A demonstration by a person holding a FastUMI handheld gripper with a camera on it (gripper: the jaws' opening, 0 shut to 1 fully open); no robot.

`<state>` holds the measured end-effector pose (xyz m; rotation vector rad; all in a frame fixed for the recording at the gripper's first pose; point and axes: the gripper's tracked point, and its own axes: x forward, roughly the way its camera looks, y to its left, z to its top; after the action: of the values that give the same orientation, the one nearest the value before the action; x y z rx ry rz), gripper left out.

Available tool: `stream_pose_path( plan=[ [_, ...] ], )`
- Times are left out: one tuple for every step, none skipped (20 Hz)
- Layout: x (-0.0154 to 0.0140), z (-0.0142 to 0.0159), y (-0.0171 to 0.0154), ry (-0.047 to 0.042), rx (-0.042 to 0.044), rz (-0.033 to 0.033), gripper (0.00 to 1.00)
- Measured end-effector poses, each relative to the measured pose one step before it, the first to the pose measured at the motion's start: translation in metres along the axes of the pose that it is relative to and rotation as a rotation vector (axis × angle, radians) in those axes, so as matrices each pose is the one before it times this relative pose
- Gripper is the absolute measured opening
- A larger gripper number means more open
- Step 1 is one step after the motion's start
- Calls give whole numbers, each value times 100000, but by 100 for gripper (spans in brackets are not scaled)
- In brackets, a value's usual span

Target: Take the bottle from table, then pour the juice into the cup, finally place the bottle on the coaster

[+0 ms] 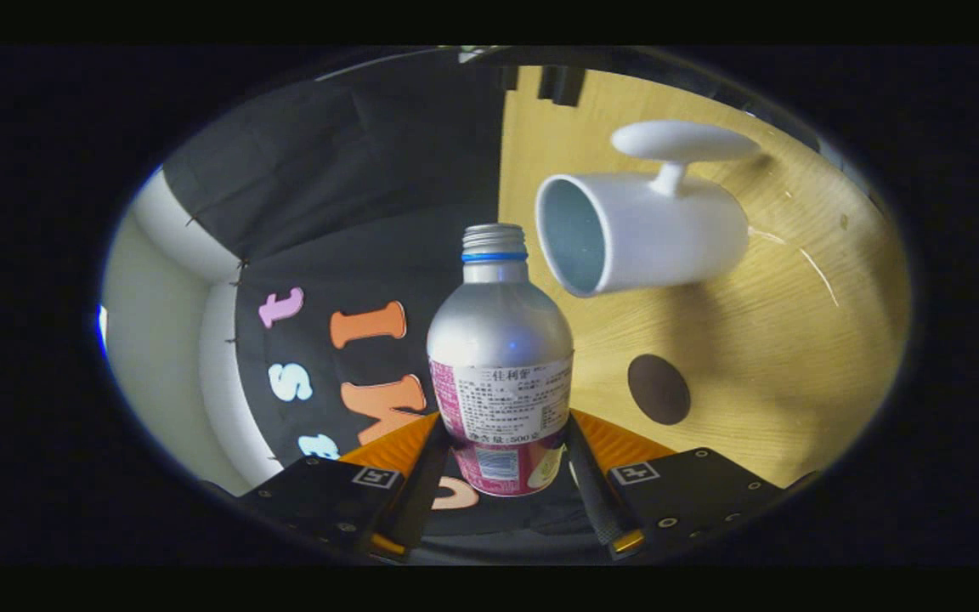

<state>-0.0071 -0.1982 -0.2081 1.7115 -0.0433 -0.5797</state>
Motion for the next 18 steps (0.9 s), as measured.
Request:
stream_pose_path(
  plan=[
    [9,200,-514,-1509,-9030,-752,75],
    [83,294,-338,-965,-9306,350,74],
    [-74,46,-316,14,-9004,1258,75],
    [-292,420,-413,-474,-8622,2206,75],
    [-139,312,-472,-238,-7935,1126,75],
    [-177,408,-33,-746,-7849,2211,75],
    [-169,280,-164,-338,-8047,1661,75],
    [-317,334,-236,-431,-8380,1617,75],
    [-222,342,-424,-706,-8199,810,75],
    [-295,240,11,-1143,-8532,1192,75],
    [-243,91,-230,-1206,-8420,-4,75],
    [369,169,254,-785,-7966,399,75],
    [100,51,-116,-359,-7461,36,75],
    [212,-145,49,44,-6866,55,75],
    [117,-142,-80,350,-5988,-4,75],
    [320,-198,263,400,-5643,-14,75],
    [281,-318,49,594,-4845,-101,75],
    [335,457,174,180,-4707,168,75]
  ],
)
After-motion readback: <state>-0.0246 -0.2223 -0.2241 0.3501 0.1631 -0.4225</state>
